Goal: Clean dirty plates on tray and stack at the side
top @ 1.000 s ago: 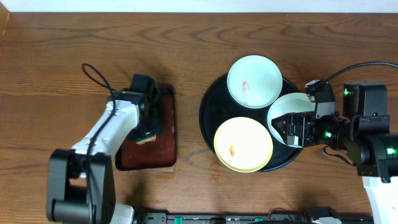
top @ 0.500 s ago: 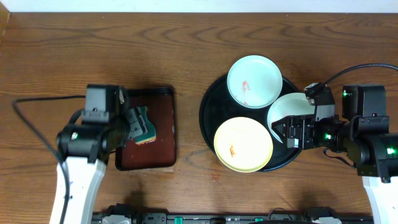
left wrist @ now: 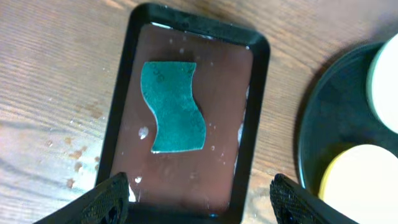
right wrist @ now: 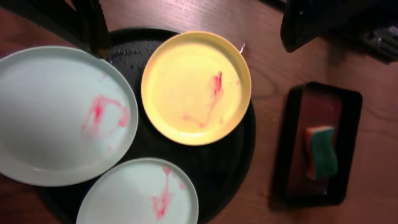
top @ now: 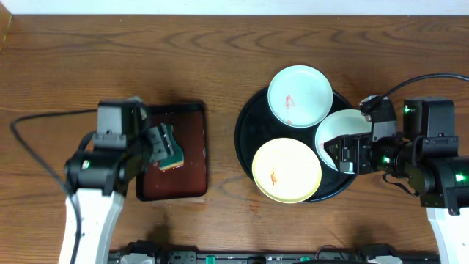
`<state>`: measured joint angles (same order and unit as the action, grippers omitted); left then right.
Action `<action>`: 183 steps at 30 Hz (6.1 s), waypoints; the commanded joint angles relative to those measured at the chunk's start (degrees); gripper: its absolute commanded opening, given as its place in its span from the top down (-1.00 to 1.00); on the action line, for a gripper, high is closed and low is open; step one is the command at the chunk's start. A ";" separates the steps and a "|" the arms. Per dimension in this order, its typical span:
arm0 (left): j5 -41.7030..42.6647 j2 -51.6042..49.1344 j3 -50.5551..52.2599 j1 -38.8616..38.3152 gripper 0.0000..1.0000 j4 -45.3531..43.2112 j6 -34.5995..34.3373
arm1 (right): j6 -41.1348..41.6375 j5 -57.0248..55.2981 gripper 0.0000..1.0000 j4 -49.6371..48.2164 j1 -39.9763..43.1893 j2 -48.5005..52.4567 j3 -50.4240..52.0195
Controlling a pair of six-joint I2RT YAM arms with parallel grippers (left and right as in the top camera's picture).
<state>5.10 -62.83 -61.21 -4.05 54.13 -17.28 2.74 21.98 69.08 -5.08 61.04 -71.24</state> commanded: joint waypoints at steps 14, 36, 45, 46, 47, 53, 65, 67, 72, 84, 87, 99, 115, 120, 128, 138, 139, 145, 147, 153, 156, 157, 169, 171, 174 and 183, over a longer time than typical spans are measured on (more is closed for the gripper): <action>-7.58 -30.86 0.72 -0.66 0.05 -9.75 -8.68 | -0.20 -0.74 -0.68 1.03 -3.65 1.99 -0.85; 1.38 -36.52 -4.07 1.46 0.86 -8.79 2.95 | 0.42 -0.76 -0.69 1.05 -3.65 1.99 -0.85; 1.33 -29.49 -2.67 1.46 0.85 -5.99 4.17 | 0.42 -0.76 -0.69 1.03 -3.65 1.99 -0.85; 1.33 -29.77 -1.81 1.46 0.85 -6.01 4.15 | 0.42 -0.76 -0.69 1.07 -3.65 1.99 -0.85; 1.33 -30.08 -0.87 1.46 0.85 -6.40 4.15 | 0.42 -0.76 -0.69 1.09 -3.65 1.99 -0.85; 1.36 -32.04 7.37 1.46 0.85 -15.76 4.07 | 0.44 -0.76 -0.69 1.16 -3.65 1.99 -0.85; 1.33 -31.69 4.50 1.46 0.85 -14.45 4.22 | 0.44 -0.76 -0.70 1.25 -3.65 1.99 -0.85; 1.33 -31.04 0.96 1.46 0.86 -11.21 4.22 | 0.42 -0.76 -0.70 1.20 -3.65 1.99 -0.85; 1.36 -29.27 -4.68 1.46 0.85 -5.88 4.63 | 0.44 -0.76 -0.71 1.16 -3.65 1.99 -0.85; 1.31 -28.35 -4.83 -8.87 0.85 -5.07 4.83 | 1.49 -0.76 -0.71 1.18 -3.65 1.99 -0.85; -4.09 -28.35 -4.83 -12.13 0.85 -4.85 2.62 | 1.49 -0.76 -0.70 1.25 -3.65 1.99 -0.85; -1.75 -28.20 -4.83 -11.04 0.85 -4.87 -0.39 | 2.08 -4.48 -0.70 2.05 -3.65 2.23 -0.57; -1.68 -14.73 -5.49 -7.21 0.85 -1.03 -0.37 | 9.42 -9.03 -0.01 -6.82 -3.67 17.18 19.26; -1.68 -14.75 -5.46 -7.21 0.85 -0.33 -0.37 | 9.73 -5.81 0.12 -16.63 -4.26 23.65 25.16; -1.68 -14.75 -5.46 -7.21 0.85 -0.24 -0.37 | 14.34 -5.03 0.72 -31.26 -4.39 29.18 28.85; -1.66 -14.75 -5.46 -7.21 0.85 -0.15 -0.39 | 16.63 -5.99 0.97 -41.24 -4.39 28.04 28.81; -1.64 -14.75 -5.46 -7.21 0.85 -0.17 -0.39 | 17.97 -7.93 0.97 -41.59 -4.39 28.06 28.81; 1.95 -14.75 -5.46 -7.26 0.85 -0.66 -0.37 | 20.81 -13.57 0.98 -42.91 -4.55 28.11 28.83; 4.52 -14.75 -5.46 -7.58 0.85 -1.55 -0.37 | 20.81 -13.55 0.98 -42.45 -5.11 28.13 28.89; 7.98 -15.21 -5.44 -13.11 0.85 -5.29 -1.66 | 20.85 -14.29 0.97 -42.32 -8.96 28.13 29.35; 8.20 -16.72 -5.40 -17.18 0.85 -7.23 -5.66 | 23.08 -17.75 0.98 -41.77 -10.99 28.17 29.35; 8.50 -17.49 -5.40 -18.51 0.85 -8.00 -6.54 | 24.06 -19.06 0.98 -41.64 -11.45 28.17 29.35; 12.48 -33.35 -5.40 -35.60 0.85 -25.00 -14.82 | 24.41 -20.00 0.98 -41.57 -12.28 28.17 29.38; 12.35 -36.50 -5.40 -37.48 0.85 -28.26 -15.72 | 24.41 -20.00 0.98 -41.38 -12.28 28.17 29.38; 12.26 -41.07 -5.40 -38.66 0.85 -31.76 -18.73 | 24.41 -20.00 0.98 -41.00 -12.28 28.17 29.38; 8.24 -50.58 -5.40 -38.71 0.85 -32.28 -15.76 | 23.96 -20.00 0.98 -39.39 -12.28 28.17 29.38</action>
<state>18.00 -109.97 -66.89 -43.07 19.81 -34.48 26.79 3.33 27.94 -16.86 89.30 -42.59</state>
